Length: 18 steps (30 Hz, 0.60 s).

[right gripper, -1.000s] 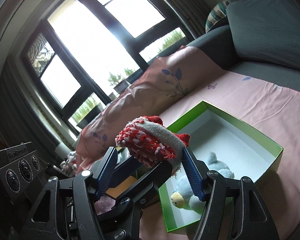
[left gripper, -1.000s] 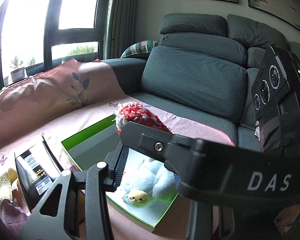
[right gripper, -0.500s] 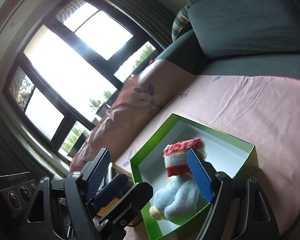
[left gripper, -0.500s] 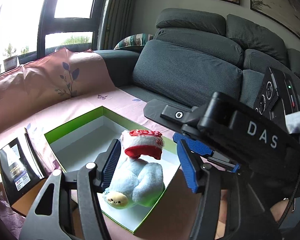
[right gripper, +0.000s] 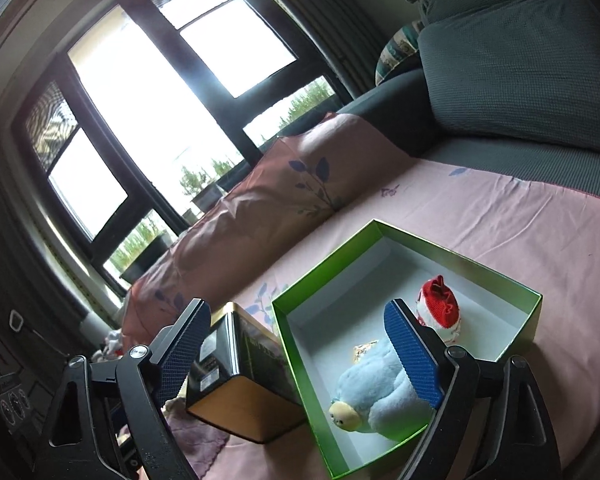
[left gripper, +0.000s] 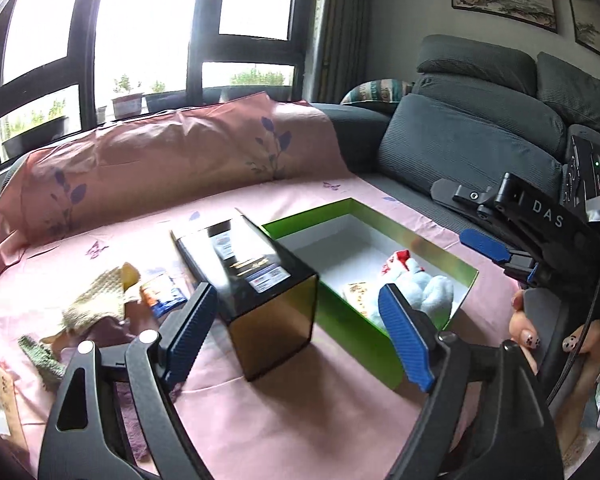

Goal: Organize soft objects

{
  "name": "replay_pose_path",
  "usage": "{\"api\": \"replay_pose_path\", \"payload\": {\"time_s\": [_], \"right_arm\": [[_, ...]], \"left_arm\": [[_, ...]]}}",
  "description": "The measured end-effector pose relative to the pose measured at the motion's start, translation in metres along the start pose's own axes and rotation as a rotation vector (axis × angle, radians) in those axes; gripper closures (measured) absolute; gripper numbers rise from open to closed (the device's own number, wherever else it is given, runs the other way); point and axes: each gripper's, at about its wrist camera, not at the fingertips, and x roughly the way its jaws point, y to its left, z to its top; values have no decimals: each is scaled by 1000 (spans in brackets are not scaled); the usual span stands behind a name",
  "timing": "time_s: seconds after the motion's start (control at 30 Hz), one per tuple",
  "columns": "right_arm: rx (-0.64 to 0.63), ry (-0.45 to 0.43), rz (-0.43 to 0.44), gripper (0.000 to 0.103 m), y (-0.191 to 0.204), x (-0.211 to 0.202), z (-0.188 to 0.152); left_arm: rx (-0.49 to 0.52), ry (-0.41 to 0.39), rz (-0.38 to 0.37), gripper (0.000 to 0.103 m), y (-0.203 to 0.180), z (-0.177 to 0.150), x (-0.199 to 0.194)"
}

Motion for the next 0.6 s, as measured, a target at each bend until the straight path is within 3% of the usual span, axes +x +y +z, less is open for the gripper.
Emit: {"api": "replay_pose_path", "payload": {"time_s": [0.2,0.47,0.6], "right_arm": [[-133,37,-50,14,35,10,-11],[-265,118,-11,14,88,33,-40],[-346,163,10,14,117,44,-59]], "left_arm": [[-94,33,209,21,63,-32,-27],[-378,57,294,21,143,-93,-32],[-533,116,368,23,175,-105,-20]]}}
